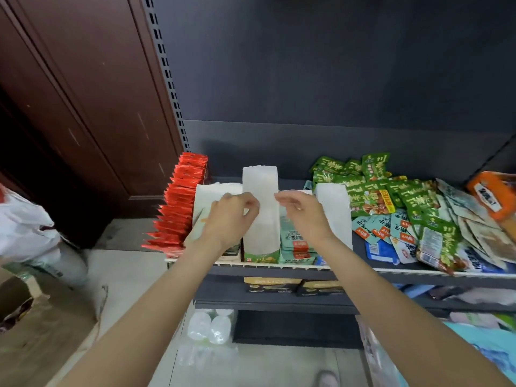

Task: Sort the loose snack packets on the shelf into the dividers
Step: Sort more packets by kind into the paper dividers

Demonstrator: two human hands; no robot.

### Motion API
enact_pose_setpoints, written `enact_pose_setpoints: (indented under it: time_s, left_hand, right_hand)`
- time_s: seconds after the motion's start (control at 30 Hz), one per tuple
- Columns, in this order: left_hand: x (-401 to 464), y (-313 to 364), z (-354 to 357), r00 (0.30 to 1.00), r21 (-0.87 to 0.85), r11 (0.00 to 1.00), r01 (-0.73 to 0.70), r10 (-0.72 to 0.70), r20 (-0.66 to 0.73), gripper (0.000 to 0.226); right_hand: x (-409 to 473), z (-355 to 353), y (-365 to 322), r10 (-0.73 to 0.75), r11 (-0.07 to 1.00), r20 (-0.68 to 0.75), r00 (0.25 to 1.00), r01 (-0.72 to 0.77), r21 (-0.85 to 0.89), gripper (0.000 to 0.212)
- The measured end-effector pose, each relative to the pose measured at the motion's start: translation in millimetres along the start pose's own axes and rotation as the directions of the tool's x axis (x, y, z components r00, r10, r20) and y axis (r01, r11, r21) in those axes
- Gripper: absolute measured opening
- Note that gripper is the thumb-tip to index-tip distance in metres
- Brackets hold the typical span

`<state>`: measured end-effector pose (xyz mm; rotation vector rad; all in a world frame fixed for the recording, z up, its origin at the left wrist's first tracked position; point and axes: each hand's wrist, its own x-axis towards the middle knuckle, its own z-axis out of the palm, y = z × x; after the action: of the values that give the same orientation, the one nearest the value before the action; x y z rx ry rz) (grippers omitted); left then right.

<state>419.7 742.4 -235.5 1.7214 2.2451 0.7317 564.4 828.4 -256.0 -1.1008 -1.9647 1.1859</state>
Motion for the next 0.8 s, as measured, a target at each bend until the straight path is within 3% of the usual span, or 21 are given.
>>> enact_pose_setpoints:
  time_s: [0.1,0.2,0.3,0.5,0.67,0.8]
  left_hand:
    - [19.7,48.9,28.1,0.995,-0.266,0.959,-0.095,0.087,-0.039,0.019]
    - [45.4,107.2,65.6,0.989,-0.38,0.913,-0.149,0.134,-0.064,0.017]
    - [78.0,166.9,112.2,0.99,-0.437,0.888,-0.142,0.125,-0.066,0.019]
    - [142.5,252.2,228.4,0.975,-0.212,0.977,0.011,0.037,0.22,0.05]
    - [171.0,271.6,298.9,0.903,0.147,0.986,-0.078,0.008,0.43,0.095]
    - [175.1,262.3,321.9,0.858,0.157,0.987,-0.042,-0.045,0.512,0.104]
  right_hand:
    - [-1.3,-47.7,22.5,-0.016,1.0,-0.228,0.973,0.014,-0.009,0.036]
    - [2.0,-105.2,58.7,-0.017,0.998,-0.378,0.926,-0.005,-0.056,0.035]
    - [7.0,-170.5,97.7,0.052,0.987,-0.44,0.897,-0.113,-0.113,0.03]
    - [30.7,-289.7,191.4,0.228,0.863,-0.348,0.91,-0.354,-0.361,0.035]
    - [47.2,-347.9,246.8,0.391,0.722,-0.276,0.878,-0.479,-0.499,0.042]
    - [55.7,-365.0,266.2,0.394,0.648,-0.238,0.888,-0.452,-0.613,0.041]
